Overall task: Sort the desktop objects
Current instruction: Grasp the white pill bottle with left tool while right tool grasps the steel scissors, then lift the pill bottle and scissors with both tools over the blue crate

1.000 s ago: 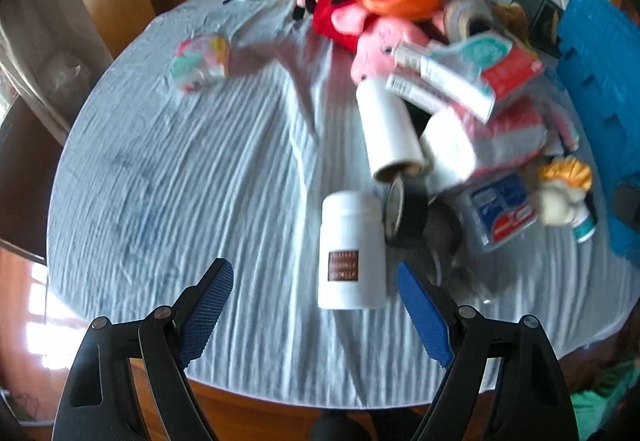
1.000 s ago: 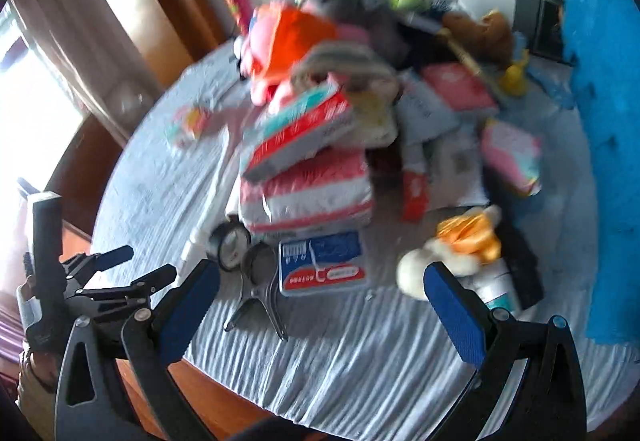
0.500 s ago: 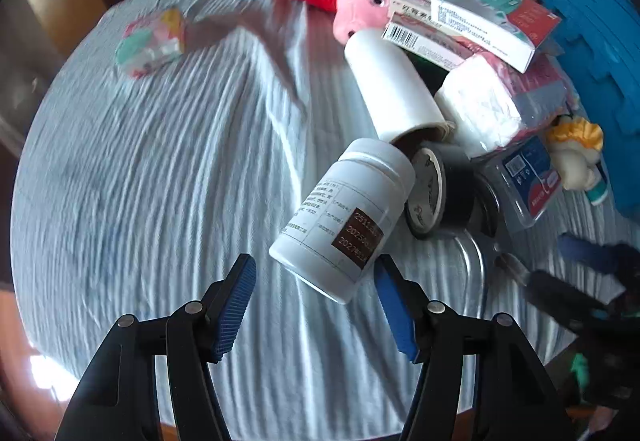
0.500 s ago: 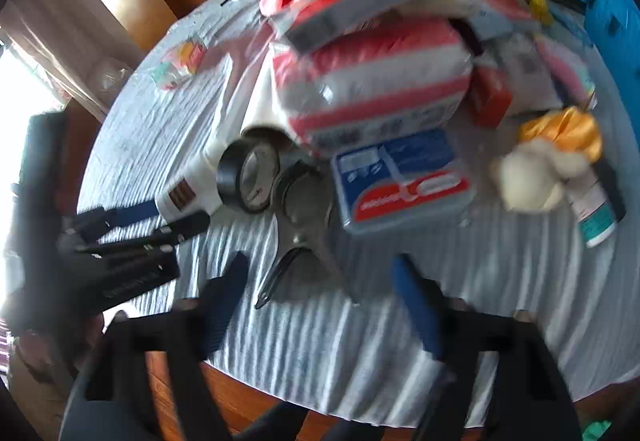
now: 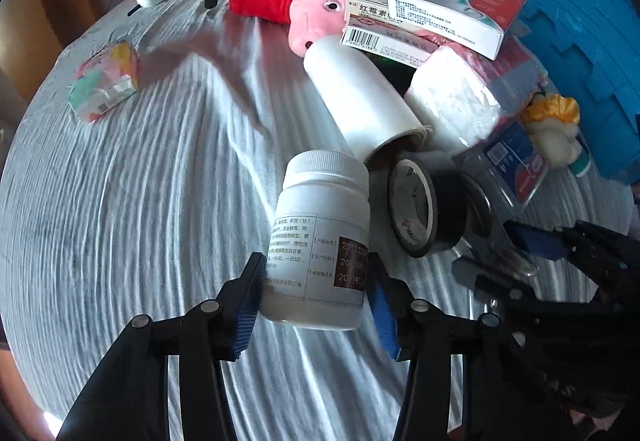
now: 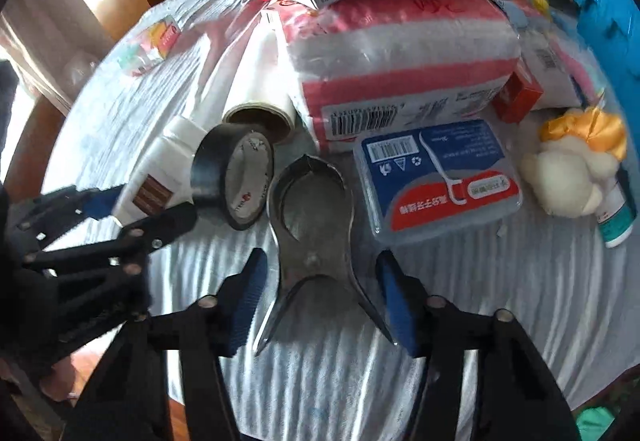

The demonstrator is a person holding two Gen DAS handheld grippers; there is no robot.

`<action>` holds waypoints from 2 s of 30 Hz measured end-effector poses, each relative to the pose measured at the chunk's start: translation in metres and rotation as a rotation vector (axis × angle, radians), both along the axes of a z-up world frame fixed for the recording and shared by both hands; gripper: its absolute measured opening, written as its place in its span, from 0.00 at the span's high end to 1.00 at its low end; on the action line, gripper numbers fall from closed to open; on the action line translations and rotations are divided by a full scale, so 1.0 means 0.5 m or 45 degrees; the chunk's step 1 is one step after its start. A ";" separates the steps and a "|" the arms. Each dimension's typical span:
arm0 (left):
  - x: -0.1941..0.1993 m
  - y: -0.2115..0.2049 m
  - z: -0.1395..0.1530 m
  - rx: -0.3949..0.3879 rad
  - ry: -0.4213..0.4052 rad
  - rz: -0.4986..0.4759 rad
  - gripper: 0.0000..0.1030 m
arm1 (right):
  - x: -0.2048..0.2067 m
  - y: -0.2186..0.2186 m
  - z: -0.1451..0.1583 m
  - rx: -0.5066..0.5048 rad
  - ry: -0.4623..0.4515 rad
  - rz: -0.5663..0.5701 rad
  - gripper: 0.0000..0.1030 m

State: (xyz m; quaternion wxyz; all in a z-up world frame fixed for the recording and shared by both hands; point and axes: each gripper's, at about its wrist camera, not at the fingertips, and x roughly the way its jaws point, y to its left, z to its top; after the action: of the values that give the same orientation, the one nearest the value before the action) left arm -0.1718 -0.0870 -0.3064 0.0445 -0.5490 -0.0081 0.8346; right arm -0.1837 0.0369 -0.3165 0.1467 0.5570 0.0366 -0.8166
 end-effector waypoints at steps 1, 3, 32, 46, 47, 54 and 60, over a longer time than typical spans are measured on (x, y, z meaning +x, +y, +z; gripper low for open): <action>0.001 0.000 0.003 -0.003 0.003 -0.002 0.53 | 0.000 0.002 0.000 0.001 -0.001 -0.003 0.54; 0.001 -0.001 0.008 -0.006 0.005 0.001 0.53 | -0.002 0.007 -0.001 -0.003 -0.007 -0.010 0.54; 0.019 0.003 0.035 -0.034 0.005 0.024 0.53 | 0.011 -0.004 -0.004 0.007 0.077 -0.037 0.34; 0.112 -0.026 0.094 -0.009 0.089 0.067 0.55 | 0.045 0.004 0.019 0.029 0.072 0.024 0.63; 0.119 -0.025 0.102 -0.006 0.096 0.067 0.55 | 0.051 0.005 0.028 0.023 0.080 0.032 0.63; 0.067 -0.057 0.093 -0.001 0.126 0.065 0.55 | 0.059 0.015 0.073 0.035 0.125 0.037 0.63; 0.041 -0.061 0.135 0.012 0.199 0.040 0.55 | 0.042 -0.014 0.142 0.061 0.234 0.046 0.63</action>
State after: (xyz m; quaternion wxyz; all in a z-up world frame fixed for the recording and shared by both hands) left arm -0.1510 -0.1174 -0.2391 0.0342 -0.4818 -0.0170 0.8754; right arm -0.1627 0.0300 -0.2457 0.1439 0.4824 0.0795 -0.8604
